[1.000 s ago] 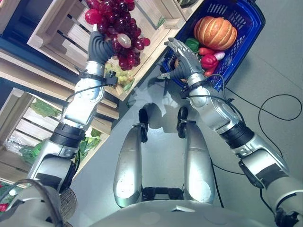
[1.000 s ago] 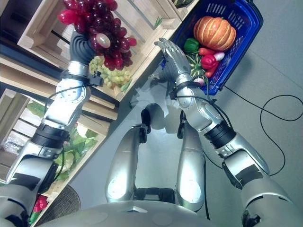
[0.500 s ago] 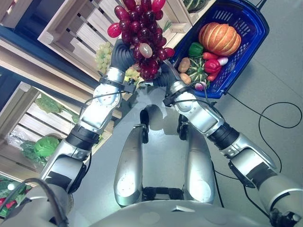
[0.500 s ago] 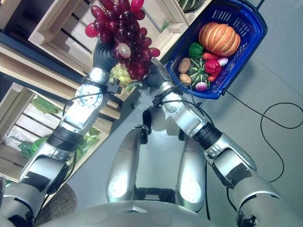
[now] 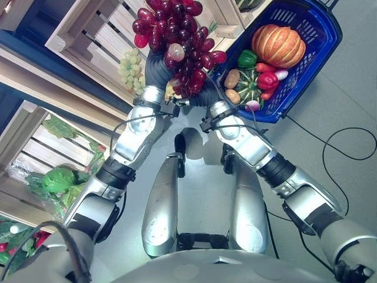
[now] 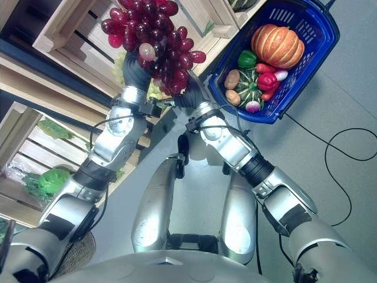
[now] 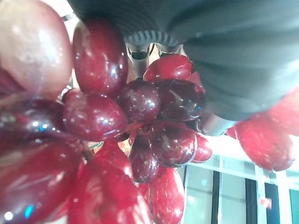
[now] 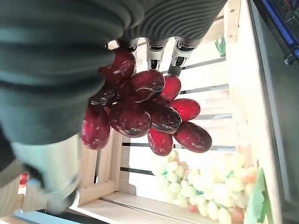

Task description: Pick up fruits and vegetables into the basket

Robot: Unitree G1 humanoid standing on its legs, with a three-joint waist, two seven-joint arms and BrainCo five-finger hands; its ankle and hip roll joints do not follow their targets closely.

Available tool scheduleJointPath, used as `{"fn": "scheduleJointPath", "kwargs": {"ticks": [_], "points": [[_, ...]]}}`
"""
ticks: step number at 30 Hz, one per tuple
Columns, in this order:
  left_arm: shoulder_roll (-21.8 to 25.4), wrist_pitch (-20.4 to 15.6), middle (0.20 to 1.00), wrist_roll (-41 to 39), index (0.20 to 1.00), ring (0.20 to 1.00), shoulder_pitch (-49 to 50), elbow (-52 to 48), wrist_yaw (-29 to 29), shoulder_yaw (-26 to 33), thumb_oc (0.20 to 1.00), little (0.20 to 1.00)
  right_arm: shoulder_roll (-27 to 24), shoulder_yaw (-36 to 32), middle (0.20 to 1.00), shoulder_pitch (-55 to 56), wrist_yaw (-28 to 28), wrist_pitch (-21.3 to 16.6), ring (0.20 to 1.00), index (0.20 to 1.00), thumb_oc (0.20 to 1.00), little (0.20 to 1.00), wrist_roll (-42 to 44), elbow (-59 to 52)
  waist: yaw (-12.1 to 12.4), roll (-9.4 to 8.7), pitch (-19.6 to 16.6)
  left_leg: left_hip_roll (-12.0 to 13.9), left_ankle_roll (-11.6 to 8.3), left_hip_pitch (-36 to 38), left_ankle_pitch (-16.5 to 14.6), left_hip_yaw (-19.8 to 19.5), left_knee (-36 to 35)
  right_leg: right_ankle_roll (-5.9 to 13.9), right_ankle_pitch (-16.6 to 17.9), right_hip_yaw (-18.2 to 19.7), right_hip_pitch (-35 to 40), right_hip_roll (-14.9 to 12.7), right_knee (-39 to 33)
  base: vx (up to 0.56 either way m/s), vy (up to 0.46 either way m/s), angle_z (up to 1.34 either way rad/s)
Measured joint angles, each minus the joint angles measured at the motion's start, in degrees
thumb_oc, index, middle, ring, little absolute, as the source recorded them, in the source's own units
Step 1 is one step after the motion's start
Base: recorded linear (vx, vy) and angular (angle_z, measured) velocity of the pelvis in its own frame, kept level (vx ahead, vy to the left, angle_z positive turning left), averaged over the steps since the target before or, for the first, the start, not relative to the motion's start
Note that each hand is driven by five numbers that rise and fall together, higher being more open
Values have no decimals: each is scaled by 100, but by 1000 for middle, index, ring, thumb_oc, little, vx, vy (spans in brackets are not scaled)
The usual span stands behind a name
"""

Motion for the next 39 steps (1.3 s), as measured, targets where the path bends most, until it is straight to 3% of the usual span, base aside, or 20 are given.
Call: {"fn": "scheduleJointPath", "kwargs": {"ticks": [7,19,20,21,24,27,28,32,36,39], "points": [[-222,-149,200,-127,200,200,51,-21,64,-50,200,200,37,-196,200,288,-185,-246,200,200,200,200,173,1,34,0,0,-8,15,9,-7,5,9,10,4,0,20,-9,-13,0,0,0],[-222,-249,200,-113,200,200,276,-235,215,-89,200,200,27,-573,200,560,147,-593,200,200,200,200,587,-82,-76,-3,2,-3,22,-16,-3,10,-3,28,16,7,2,6,-70,0,0,0],[-221,-242,275,-111,275,275,276,-235,136,-85,275,275,25,-593,200,560,207,-616,200,200,200,200,673,-82,-73,-3,2,-3,23,-16,-6,10,-2,28,16,7,4,6,-63,0,0,0],[-211,-222,1000,-111,1000,1000,274,-235,24,-83,1000,1000,25,-609,200,560,267,-619,200,200,200,200,754,-82,-70,-3,2,-4,24,-15,-7,10,-2,29,18,7,5,5,-50,0,0,0],[-136,146,1000,299,1000,1000,244,-235,-535,-94,1000,1000,15,-675,200,581,481,-646,200,200,200,200,1127,-80,-67,-3,2,-7,28,-5,-9,17,2,31,20,7,12,-4,-44,0,0,0],[310,462,1000,1465,1000,1000,55,-252,-807,-260,1000,1000,-73,-764,200,616,713,-690,200,200,200,200,1427,-42,-72,-3,2,-13,30,43,-9,45,10,32,19,38,30,-11,-8,5,4,-2],[625,520,1000,2319,1000,1000,-83,-273,-604,-325,1000,1000,-170,-809,200,630,845,-768,200,200,200,200,1581,-44,-87,-3,2,-12,31,62,-9,68,11,32,19,57,33,-16,6,20,0,-6],[1376,542,1000,4105,1000,1000,-303,-399,198,-184,1000,1000,-438,-1160,200,659,1145,-909,200,200,200,200,1879,-57,-129,-1,1,-4,27,74,11,76,14,59,-4,65,31,-19,45,18,-55,-1],[2242,503,1000,5210,1000,1000,-247,-478,693,454,1000,1000,-890,-1930,200,929,1510,-975,200,200,200,200,2301,-57,-90,0,1,2,16,66,27,84,70,35,-62,17,19,-75,175,23,-72,10],[2580,497,1000,6002,1000,1000,-234,-477,1005,593,1000,1000,-1180,-2247,200,1019,1701,-958,200,200,200,200,2686,-47,-72,1,1,8,18,19,21,112,113,42,-93,7,-17,-98,217,18,-25,5]]}}
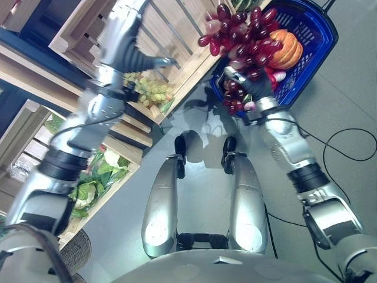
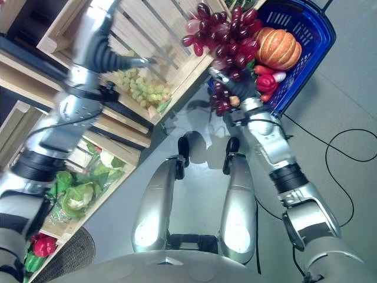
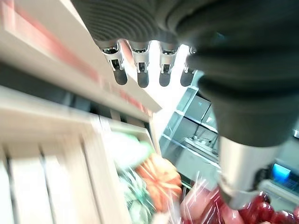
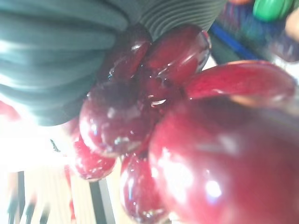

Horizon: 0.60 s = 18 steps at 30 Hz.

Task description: Pick up fruits and vegetables into the basket

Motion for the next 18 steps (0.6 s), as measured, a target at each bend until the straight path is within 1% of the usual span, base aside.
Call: {"fn": "scheduleJointPath", "kwargs": {"ticks": [1,4,6,8,10,12,14,18], "points": [[93,-16,1000,281,1000,1000,-4,-1,30,-19,1000,1000,-36,-59,200,-12,41,0,200,200,200,200,78,0,-14,1,0,0,8,-39,-5,25,29,4,-3,4,-41,-18,30,0,0,0],[419,-97,1000,760,1000,1000,-86,1,53,-64,1000,1000,-226,-192,200,-120,107,0,200,200,200,200,236,5,-39,10,4,-5,53,-324,-36,99,225,2,-7,49,-337,-73,212,46,1,-2],[479,-91,1000,938,1000,1000,-122,110,56,-117,1000,1000,-302,-271,200,-127,154,10,200,200,200,200,326,98,-25,26,12,-3,59,-393,-58,116,309,-23,0,71,-407,-84,291,58,5,1],[583,-26,1000,1031,1000,1000,-119,181,56,-133,1000,1000,-428,-280,200,-184,240,70,200,200,200,200,399,227,-16,46,23,0,45,-398,-89,130,341,-3,-39,77,-420,-95,313,81,5,-1],[950,105,1000,1069,1000,1000,-173,183,72,-222,1000,1000,-700,-286,200,-376,315,220,200,200,200,200,411,474,-6,52,23,5,38,-508,-156,168,507,-8,-130,108,-556,-133,508,47,-11,0],[1230,144,1000,1281,1000,1000,-224,186,167,-231,1000,1000,-1003,-351,200,-613,409,342,200,200,200,200,515,662,-5,80,19,6,45,-750,-152,200,625,-30,-157,127,-817,-177,676,8,-11,2],[1354,137,1000,1418,1000,1000,-321,235,223,-286,1000,1000,-1158,-359,200,-817,456,391,200,200,200,200,648,865,10,102,22,15,55,-969,-158,204,775,-60,-180,145,-1040,-186,818,6,-10,2],[1382,165,1000,1433,1000,1000,-540,369,223,-589,1000,1000,-1220,-336,200,-1205,627,581,200,200,200,200,988,1414,57,153,23,92,30,-1377,-216,254,1052,-112,-225,200,-1482,-184,1085,9,-12,-4]]}}
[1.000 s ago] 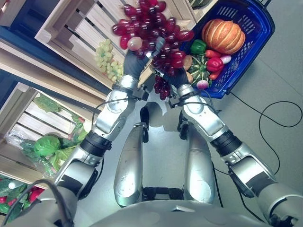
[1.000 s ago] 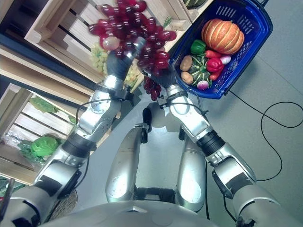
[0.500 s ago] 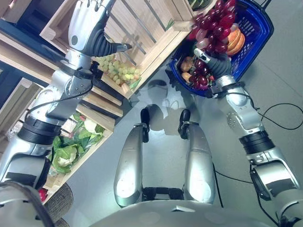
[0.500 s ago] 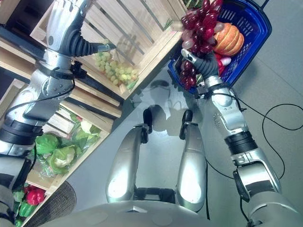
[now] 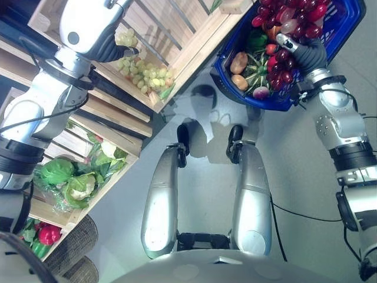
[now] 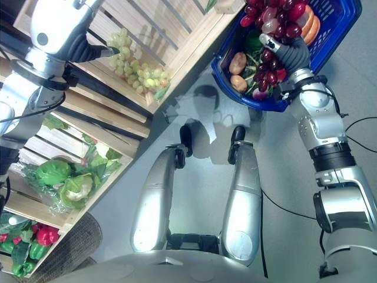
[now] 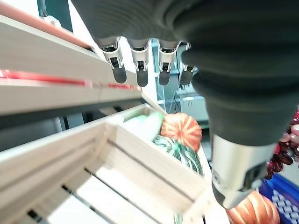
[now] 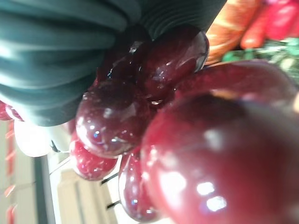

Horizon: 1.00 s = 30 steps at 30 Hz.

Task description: Pick up fruits and vegetables into the basket

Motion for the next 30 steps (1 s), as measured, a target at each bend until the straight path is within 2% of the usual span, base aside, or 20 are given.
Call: {"fn": "scheduleJointPath", "kwargs": {"ticks": [7,12,15,20,22,23,26,30], "points": [[160,215,1000,480,1000,1000,-621,196,-44,-623,1000,1000,-94,203,200,-427,205,433,200,200,200,200,383,913,79,15,-9,90,-21,-710,-13,125,306,-73,-20,151,-842,6,353,3,30,-7],[186,396,1000,654,1000,1000,-928,387,-301,-941,1000,1000,-101,253,200,-703,281,665,200,200,200,200,895,1446,79,22,-12,111,-28,-1112,-43,188,484,-151,-27,226,-1304,0,543,3,50,-4],[210,728,1000,671,1000,1000,-1118,505,-493,-1334,1000,1000,-98,256,200,-900,283,870,200,200,200,200,1289,1700,100,25,-15,113,-18,-1288,-56,274,517,-154,-22,328,-1557,4,596,8,75,-6],[214,926,1000,715,1000,1000,-1222,689,-773,-1558,1000,1000,-85,273,200,-1100,277,1104,200,200,200,200,1582,1994,99,28,-16,146,-14,-1553,-69,346,551,-183,23,346,-1877,2,606,-2,30,-10],[213,1142,1000,852,1000,1000,-1349,885,-983,-1749,1000,1000,-72,283,200,-1132,246,1174,200,200,200,200,1801,2173,102,28,-16,170,-23,-1595,-77,352,549,-191,25,339,-1924,16,599,-2,11,-2],[213,1225,1000,876,1000,1000,-1363,963,-1081,-1789,1000,1000,-71,281,1000,-1150,217,1177,1000,1000,1000,1000,1897,2196,96,28,-16,176,-24,-1607,-82,356,549,-191,25,340,-1940,18,597,-8,26,-3],[213,1583,1000,870,1000,1000,-1485,1126,-1514,-1996,1000,1000,-68,280,1000,-1329,-59,1169,1000,1000,1000,1000,2142,2238,98,29,-17,194,-20,-1661,-85,418,533,-196,32,358,-2030,17,579,-15,24,-6],[196,1999,1000,720,1000,1000,-1473,1341,-2022,-2034,1000,1000,-41,277,1000,-1430,-121,1054,1000,1000,1000,1000,2187,2234,95,30,-17,204,-33,-1711,-95,438,516,-203,36,358,-2106,25,556,-15,28,-5]]}}
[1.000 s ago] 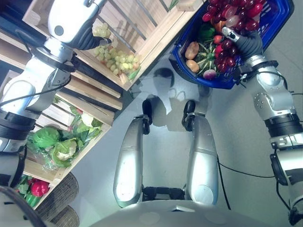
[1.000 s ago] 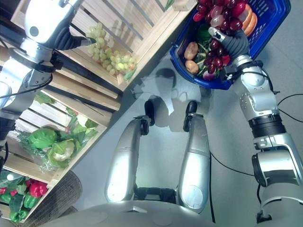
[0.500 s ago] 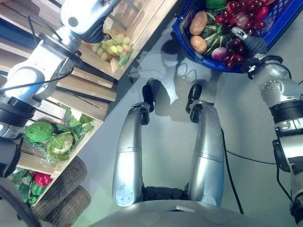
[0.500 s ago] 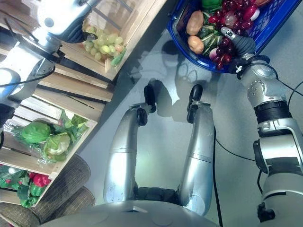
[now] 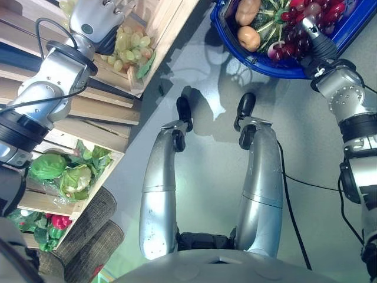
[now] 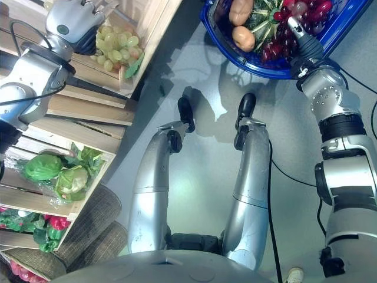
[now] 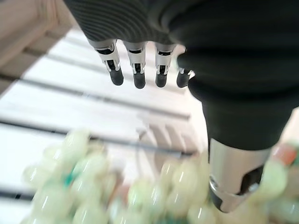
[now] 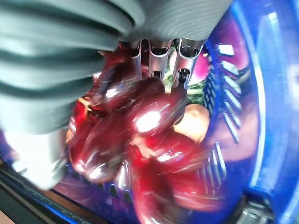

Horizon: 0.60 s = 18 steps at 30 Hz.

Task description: Pick up fruits and vegetables into the basket

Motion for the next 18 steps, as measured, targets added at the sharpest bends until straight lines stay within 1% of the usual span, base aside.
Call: {"fn": "scheduleJointPath", "kwargs": {"ticks": [2,5,8,10,12,14,15,18], "points": [[0,231,1000,-151,1000,1000,8,65,-199,1,1000,1000,1,-10,1000,-2,4,-47,1000,1000,1000,1000,-21,-15,1,0,0,2,-5,0,-4,2,-28,-3,4,-8,1,2,-32,-9,13,-2],[0,396,1000,-186,1000,1000,39,166,-459,0,1000,1000,1,-23,1000,-10,21,-49,1000,1000,1000,1000,-175,-57,4,1,0,-1,-1,5,-5,15,-73,-7,13,-15,4,0,-83,-12,51,-2],[-1,670,1000,-379,1000,1000,102,257,-743,-3,1000,1000,0,-23,1000,8,67,-103,1000,1000,1000,1000,-327,-290,-6,0,0,6,6,32,-11,50,-105,-1,26,-10,13,2,-124,-12,52,-5],[0,820,1000,-532,1000,1000,99,307,-770,-4,1000,1000,0,-23,1000,33,117,-168,1000,1000,1000,1000,-325,-410,-10,1,0,12,7,71,-12,65,-133,6,49,-5,42,7,-165,-4,71,-6],[-13,866,1000,-679,1000,1000,144,398,-768,-5,1000,1000,-3,-75,1000,144,215,-287,1000,1000,1000,1000,-314,-622,-19,1,0,11,19,136,-17,120,-167,23,63,39,73,16,-191,-6,62,-8],[-25,966,1000,-822,1000,1000,229,549,-749,-2,1000,1000,-3,-120,1000,254,325,-413,1000,1000,1000,1000,-302,-950,-26,4,-3,34,34,219,-25,180,-238,52,136,130,108,82,-305,-8,78,-21],[-94,1074,1000,-1053,1000,1000,265,688,-684,20,1000,1000,11,-259,1000,416,400,-524,1000,1000,1000,1000,-294,-1256,-48,25,-15,38,49,256,-19,207,-306,75,181,131,132,84,-399,-6,63,-20],[-164,1123,1000,-1291,1000,1000,335,878,-489,63,1000,1000,16,-389,1000,620,451,-692,1000,1000,1000,1000,-293,-1553,-121,25,-16,39,54,261,-18,220,-345,77,240,117,140,80,-488,-9,44,-11]]}}
